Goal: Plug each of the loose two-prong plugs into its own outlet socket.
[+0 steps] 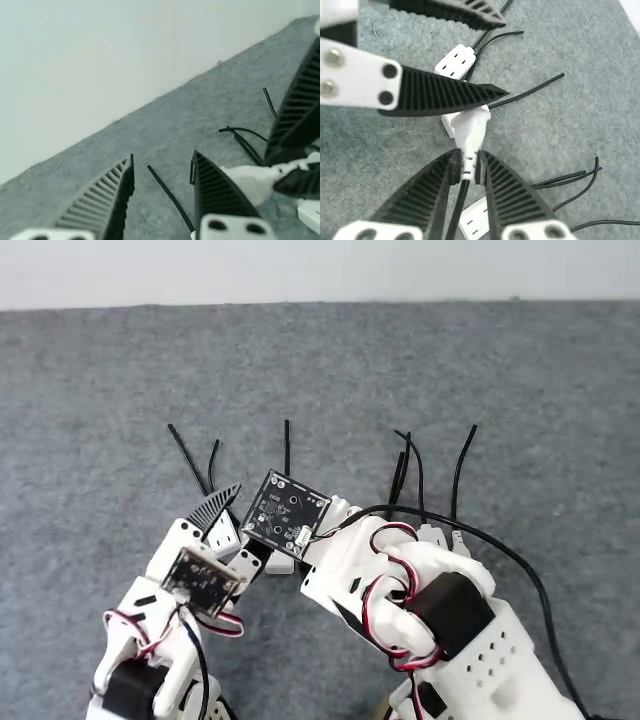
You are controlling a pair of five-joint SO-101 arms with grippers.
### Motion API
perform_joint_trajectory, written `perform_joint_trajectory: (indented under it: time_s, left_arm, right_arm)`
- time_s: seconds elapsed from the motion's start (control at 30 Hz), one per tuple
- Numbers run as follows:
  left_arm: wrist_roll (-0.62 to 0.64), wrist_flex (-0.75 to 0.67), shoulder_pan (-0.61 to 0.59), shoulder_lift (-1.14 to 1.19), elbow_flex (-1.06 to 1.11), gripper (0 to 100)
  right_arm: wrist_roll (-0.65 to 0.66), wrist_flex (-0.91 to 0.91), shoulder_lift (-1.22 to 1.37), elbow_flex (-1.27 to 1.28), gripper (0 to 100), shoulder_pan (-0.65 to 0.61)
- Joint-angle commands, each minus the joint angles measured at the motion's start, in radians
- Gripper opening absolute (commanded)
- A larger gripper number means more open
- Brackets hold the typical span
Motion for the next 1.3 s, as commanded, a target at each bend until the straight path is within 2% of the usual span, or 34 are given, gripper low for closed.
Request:
perform_joint_trajectory:
  time_s: [0.0,0.53,0.6,0.77,0.87,1.0,1.13,1.27]
  left_arm:
    - [0.008,-0.029,0.003,-0.02,0.025,18]
    - [0.008,-0.029,-0.015,-0.02,0.031,18]
    - [0.009,-0.049,-0.064,-0.02,0.035,18]
    - [0.081,-0.226,-0.242,-0.018,0.116,18]
    - [0.083,-0.236,-0.252,-0.018,0.127,18]
    - [0.091,-0.235,-0.31,-0.018,0.107,18]
    - [0.152,-0.15,-0.437,-0.018,0.005,18]
    - [0.143,0.048,-0.552,-0.018,-0.108,18]
  right_arm:
    - [0.009,0.002,-0.025,-0.041,0.9,-0.008]
    - [0.009,-0.001,-0.015,-0.037,0.9,-0.008]
    - [0.009,-0.005,-0.015,-0.037,0.9,-0.008]
    - [0.011,-0.038,-0.008,-0.038,0.8,0.021]
    - [0.014,-0.058,0.062,-0.071,0.8,0.084]
    - [0.026,-0.031,0.278,-0.199,0.8,0.094]
    - [0.075,0.071,0.53,-0.414,0.8,0.093]
    - [0.169,0.274,0.766,-0.669,0.8,0.076]
